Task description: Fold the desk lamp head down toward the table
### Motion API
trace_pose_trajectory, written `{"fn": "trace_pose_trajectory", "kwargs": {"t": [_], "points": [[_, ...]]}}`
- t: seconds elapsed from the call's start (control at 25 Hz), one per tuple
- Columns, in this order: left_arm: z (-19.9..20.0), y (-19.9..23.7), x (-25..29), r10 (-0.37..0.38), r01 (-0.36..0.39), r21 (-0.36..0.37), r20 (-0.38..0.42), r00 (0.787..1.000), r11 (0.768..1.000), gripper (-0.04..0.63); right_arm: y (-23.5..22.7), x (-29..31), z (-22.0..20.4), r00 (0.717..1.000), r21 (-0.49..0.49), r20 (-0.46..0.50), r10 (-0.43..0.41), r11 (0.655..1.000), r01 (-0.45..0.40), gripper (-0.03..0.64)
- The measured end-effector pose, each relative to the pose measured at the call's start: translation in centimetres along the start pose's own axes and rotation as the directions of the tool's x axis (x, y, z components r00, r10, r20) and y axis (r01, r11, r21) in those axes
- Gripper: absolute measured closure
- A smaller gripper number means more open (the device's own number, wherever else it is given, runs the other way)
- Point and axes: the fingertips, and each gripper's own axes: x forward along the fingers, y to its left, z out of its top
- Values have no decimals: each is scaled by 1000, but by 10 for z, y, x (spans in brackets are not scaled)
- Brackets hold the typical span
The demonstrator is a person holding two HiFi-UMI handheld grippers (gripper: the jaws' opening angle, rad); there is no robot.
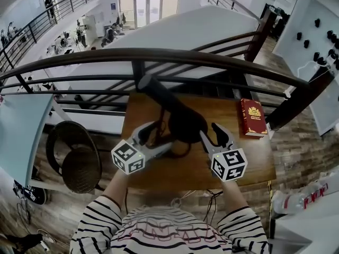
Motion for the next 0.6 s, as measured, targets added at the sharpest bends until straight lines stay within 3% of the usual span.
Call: {"fn": "trace_pose_trajectory", "kwargs": {"t": [0.44,0.6], "points": [[0,-2,-5,-3,3,9,-8,1000,1000,176,14,5,-6,1000,31,-2,0,1000,0,445],[-5,3,-18,8,-7,35,-16,1000,999,177,19,8,-7,1000,35,4,-31,999,31,402]]}}
